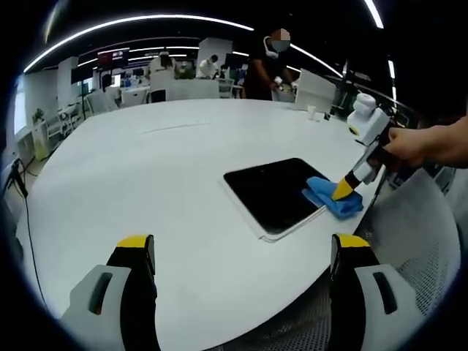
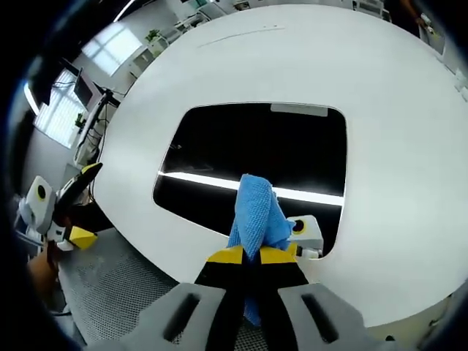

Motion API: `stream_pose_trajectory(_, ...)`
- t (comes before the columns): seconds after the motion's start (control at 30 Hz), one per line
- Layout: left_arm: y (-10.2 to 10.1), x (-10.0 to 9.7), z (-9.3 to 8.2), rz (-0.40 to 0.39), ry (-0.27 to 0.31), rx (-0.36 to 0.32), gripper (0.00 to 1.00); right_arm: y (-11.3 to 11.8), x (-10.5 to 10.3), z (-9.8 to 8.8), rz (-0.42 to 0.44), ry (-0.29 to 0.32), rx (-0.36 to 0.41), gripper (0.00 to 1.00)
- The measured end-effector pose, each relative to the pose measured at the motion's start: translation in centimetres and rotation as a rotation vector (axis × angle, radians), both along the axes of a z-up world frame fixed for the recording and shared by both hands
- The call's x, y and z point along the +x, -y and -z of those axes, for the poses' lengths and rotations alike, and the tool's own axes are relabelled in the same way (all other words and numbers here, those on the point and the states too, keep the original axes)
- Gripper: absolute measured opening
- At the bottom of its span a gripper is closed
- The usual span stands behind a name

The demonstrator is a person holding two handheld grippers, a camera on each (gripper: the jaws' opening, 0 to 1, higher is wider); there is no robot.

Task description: Wipe the mirror surface with the cleaning cloth until all visible marks leave the cleaned area.

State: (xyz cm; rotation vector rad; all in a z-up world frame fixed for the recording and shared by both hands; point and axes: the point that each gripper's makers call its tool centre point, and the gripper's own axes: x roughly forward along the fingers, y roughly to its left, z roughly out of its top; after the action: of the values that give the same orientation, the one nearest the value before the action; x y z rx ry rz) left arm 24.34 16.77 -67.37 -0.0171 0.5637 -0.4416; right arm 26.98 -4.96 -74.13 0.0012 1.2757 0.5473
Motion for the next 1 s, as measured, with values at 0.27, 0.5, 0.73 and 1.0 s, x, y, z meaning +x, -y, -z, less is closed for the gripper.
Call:
stream_pose_trajectory(0.27, 0.2, -0.1, 0.0, 0.009, -0.004, -0.002, 0.99, 1.0, 0.2, 0.0, 0.004, 0.004, 0.002, 0.0)
stream_pose_trajectory(0.5, 0.2, -0.1, 0.0, 0.005, -0.002, -0.007, 0.99, 1.9, 0.3, 0.0, 0.022, 0.001, 0.002, 0.0)
stream_pose_trajectory(0.73, 0.2, -0.1, 0.0, 0.001, -0.002, -0.012, 0.99, 2.5, 0.6, 0.3, 0.028, 0.0, 0.003, 0.0)
stream_pose_trajectory(1.0, 0.2, -0.1, -0.1, 0.003, -0.002, -0.016, 0.99, 3.7, 0.6, 0.1, 0.051, -0.003, -0.001, 0.0)
